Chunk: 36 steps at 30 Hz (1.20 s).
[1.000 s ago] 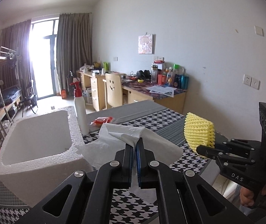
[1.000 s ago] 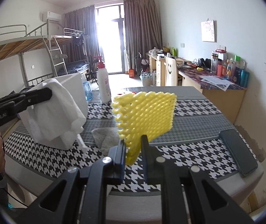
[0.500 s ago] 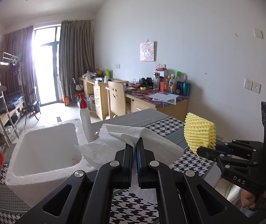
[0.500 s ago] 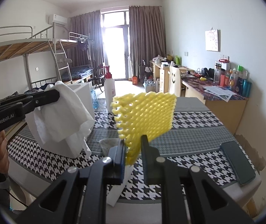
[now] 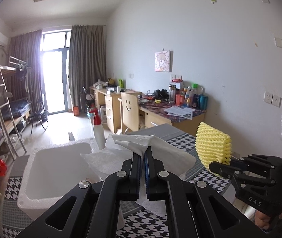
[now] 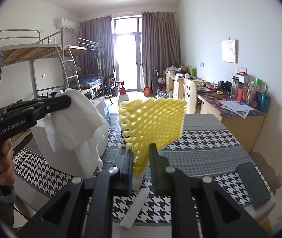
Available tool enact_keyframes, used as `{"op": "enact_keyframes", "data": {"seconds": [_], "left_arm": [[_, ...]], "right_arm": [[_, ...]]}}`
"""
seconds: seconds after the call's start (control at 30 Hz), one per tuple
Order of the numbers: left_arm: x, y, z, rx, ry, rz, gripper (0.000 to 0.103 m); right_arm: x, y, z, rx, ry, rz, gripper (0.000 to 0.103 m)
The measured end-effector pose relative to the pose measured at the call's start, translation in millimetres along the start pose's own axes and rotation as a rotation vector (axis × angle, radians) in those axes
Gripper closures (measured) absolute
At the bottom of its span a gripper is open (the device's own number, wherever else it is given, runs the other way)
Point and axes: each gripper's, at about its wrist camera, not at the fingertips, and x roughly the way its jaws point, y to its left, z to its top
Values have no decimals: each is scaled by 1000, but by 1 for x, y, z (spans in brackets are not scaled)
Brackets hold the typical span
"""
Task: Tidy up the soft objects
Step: 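Lift the tissue with the left gripper toward the foam box while the right gripper holds the scrubber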
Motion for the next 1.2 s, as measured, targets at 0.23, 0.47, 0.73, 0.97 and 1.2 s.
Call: {"op": "enact_keyframes", "data": {"seconds": [0.23,0.47,0.73,0.97,1.2], "left_arm": [[-10,4,16,3,-44,14,99],[-14,14,30,-20,-73,49,99],[-19,24,36,-26,-89,98,99],[-24,33,38,-39,-106,142,99],[-24,47,39,-60,-105,207,99]], "right_arm": [[2,4,13,-3,-21,7,84],[-2,9,22,-20,-56,26,84],[0,13,28,-34,-70,46,84],[5,21,33,-50,-78,71,84],[11,29,38,-66,-81,99,84]]}}
